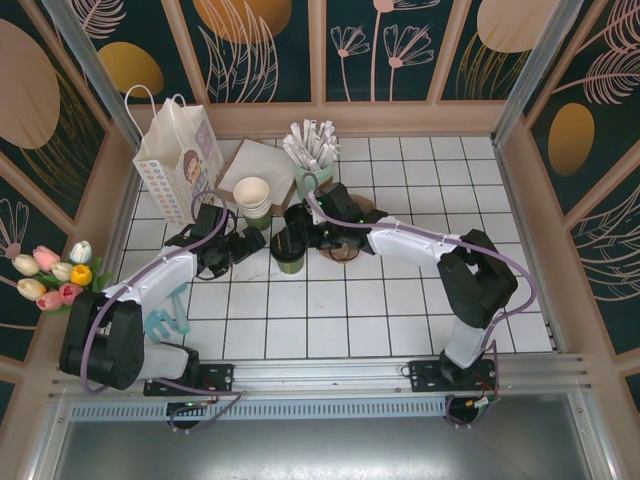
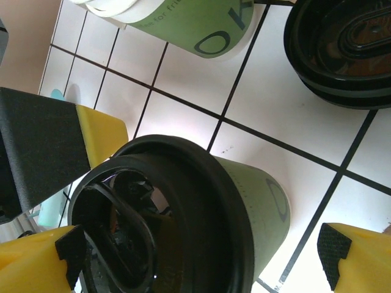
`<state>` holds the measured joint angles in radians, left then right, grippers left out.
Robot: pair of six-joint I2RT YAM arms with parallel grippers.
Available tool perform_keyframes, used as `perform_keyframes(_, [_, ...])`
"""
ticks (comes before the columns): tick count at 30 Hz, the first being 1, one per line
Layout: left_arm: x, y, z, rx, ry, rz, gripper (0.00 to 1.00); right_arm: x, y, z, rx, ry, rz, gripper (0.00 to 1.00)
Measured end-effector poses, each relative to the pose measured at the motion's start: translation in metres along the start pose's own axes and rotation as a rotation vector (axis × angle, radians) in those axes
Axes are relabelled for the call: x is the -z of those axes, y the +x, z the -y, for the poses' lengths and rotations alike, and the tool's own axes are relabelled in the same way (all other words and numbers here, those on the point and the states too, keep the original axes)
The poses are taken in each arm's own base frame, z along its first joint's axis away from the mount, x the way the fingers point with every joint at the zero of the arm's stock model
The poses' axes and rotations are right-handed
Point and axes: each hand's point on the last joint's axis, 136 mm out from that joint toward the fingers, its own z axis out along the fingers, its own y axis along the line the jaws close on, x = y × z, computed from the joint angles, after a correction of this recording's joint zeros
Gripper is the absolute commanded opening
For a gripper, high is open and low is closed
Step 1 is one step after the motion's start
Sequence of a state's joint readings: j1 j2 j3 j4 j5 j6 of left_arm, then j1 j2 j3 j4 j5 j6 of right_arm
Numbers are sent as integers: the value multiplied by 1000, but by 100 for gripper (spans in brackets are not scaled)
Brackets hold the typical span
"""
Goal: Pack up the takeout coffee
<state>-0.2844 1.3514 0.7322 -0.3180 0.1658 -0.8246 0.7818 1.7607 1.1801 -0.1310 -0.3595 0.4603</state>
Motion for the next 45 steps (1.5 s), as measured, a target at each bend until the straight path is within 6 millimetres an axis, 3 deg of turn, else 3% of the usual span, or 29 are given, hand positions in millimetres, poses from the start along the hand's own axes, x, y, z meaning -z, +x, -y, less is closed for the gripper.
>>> perform_keyframes(17, [-2, 2, 2, 10, 20, -6, 98, -6, 3, -16, 63, -18, 14, 99])
perform_keyframes(27, [-2, 6, 5, 6, 34, -21, 98, -20, 10, -12, 81, 16, -1, 99])
perform_keyframes(38, [-2, 8, 4, -3, 33, -24, 98, -19, 6, -13, 117, 20, 16, 78])
perform_keyframes(45, [25, -11, 13, -39, 23, 71, 98, -9, 6, -9, 140, 13, -1, 74])
